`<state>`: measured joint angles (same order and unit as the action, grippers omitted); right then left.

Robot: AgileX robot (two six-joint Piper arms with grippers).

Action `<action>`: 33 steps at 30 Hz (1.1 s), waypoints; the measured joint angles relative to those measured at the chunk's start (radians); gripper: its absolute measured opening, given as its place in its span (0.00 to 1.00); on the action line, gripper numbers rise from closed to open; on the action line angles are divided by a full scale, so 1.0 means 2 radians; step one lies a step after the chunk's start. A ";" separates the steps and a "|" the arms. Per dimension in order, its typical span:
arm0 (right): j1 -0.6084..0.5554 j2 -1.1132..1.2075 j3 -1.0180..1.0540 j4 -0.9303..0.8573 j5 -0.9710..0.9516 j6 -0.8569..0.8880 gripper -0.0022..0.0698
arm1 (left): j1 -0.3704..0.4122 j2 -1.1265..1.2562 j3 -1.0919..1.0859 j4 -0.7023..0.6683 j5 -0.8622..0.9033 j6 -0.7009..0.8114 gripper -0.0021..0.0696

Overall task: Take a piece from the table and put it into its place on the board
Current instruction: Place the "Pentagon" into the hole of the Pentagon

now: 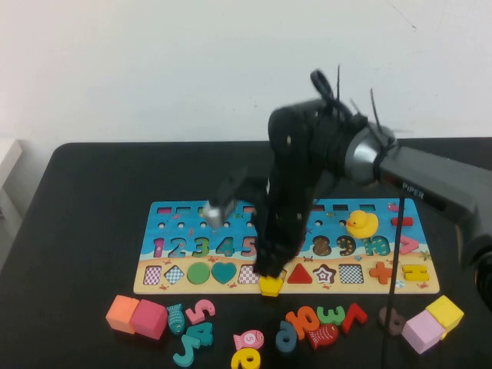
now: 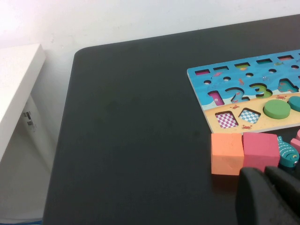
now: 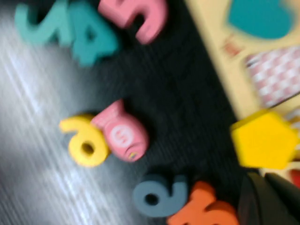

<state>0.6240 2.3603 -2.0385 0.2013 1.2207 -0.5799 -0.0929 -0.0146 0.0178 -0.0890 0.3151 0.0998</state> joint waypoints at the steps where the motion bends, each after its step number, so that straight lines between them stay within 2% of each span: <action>1: 0.000 -0.001 0.009 0.002 0.001 -0.013 0.06 | 0.000 0.000 0.000 0.000 0.000 0.000 0.03; 6: 0.000 0.000 0.037 0.027 0.001 -0.060 0.06 | 0.000 0.000 0.000 0.000 0.000 0.000 0.03; 14: 0.001 0.024 0.038 0.027 -0.002 -0.069 0.06 | 0.000 0.000 0.000 0.000 0.000 0.000 0.03; 21: 0.001 0.036 0.038 0.027 -0.013 -0.067 0.06 | 0.000 0.000 0.000 0.000 0.000 0.000 0.03; 33: 0.001 0.036 0.038 0.016 -0.055 -0.013 0.06 | 0.000 0.000 0.000 0.000 0.000 0.000 0.03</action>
<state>0.6263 2.4328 -1.9620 0.2340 1.1111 -0.6067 -0.0929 -0.0146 0.0178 -0.0890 0.3151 0.0998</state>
